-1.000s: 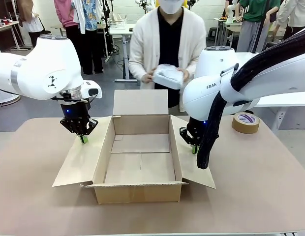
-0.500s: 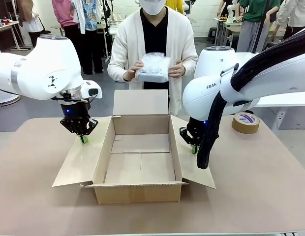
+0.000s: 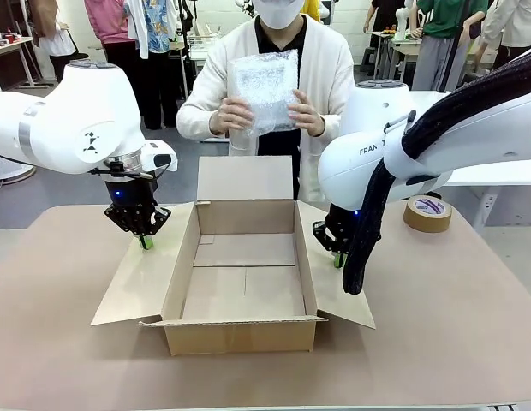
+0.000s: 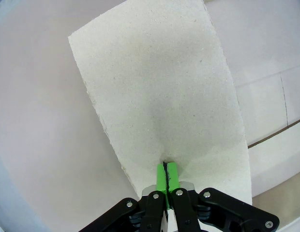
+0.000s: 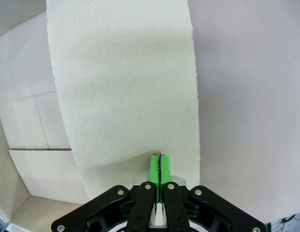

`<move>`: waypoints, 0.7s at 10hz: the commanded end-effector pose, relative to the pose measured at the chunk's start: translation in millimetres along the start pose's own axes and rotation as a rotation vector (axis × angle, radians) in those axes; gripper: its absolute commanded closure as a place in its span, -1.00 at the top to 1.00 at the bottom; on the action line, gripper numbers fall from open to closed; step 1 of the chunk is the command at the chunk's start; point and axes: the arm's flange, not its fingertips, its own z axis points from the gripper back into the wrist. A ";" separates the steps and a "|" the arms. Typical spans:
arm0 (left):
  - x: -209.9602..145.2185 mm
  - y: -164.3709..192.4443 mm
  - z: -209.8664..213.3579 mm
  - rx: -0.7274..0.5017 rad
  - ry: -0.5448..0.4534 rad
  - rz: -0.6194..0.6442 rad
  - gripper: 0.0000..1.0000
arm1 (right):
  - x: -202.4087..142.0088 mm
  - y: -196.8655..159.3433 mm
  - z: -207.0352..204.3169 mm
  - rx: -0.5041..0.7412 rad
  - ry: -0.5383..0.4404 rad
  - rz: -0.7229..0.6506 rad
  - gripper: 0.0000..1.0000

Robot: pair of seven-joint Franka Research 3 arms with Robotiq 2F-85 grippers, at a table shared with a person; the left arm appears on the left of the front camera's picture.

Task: Wrap the clocks to prevent damage.
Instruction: Once the human has placed the objects inside and stepped back, release both hands from the side flaps of the Package Box.

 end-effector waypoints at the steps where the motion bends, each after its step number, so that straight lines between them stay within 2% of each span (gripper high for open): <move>1: -0.2 0.3 -0.4 0.000 0.001 -0.009 -0.99 | 0.1 0.0 0.1 0.001 0.000 -0.002 -0.98; 7: -0.2 0.3 -0.4 0.000 0.001 -0.009 -0.99 | 0.1 0.0 0.1 0.001 0.000 -0.002 -0.98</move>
